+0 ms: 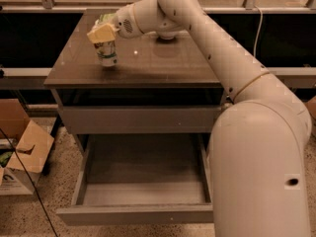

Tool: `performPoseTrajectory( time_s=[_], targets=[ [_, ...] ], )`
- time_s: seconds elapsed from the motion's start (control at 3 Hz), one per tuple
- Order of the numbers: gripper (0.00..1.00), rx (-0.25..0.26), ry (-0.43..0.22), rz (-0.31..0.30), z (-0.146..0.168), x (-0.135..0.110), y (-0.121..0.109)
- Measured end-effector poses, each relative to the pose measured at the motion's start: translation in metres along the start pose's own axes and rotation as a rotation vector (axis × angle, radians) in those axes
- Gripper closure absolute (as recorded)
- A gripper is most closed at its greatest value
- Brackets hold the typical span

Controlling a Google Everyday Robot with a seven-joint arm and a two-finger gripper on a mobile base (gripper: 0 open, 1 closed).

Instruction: Place 7up can into middle drawer

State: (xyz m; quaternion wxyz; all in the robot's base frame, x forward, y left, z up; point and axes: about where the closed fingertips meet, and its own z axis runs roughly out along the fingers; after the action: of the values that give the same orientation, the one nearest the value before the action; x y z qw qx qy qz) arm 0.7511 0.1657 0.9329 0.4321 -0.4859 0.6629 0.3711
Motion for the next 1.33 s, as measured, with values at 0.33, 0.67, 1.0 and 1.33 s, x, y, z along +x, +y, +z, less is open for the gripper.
performPoseTrajectory(
  time_s=[0.33,0.67,1.0,1.33],
  targets=[
    [1.0,-0.014,0.04,-0.078,-0.053,0.006,0.032],
    [1.0,-0.05,0.072,-0.08,-0.108,0.034,0.077],
    [1.0,-0.086,0.063,-0.052,-0.151,0.064,0.121],
    [1.0,-0.097,0.039,-0.036,-0.18,0.1,0.156]
  ],
)
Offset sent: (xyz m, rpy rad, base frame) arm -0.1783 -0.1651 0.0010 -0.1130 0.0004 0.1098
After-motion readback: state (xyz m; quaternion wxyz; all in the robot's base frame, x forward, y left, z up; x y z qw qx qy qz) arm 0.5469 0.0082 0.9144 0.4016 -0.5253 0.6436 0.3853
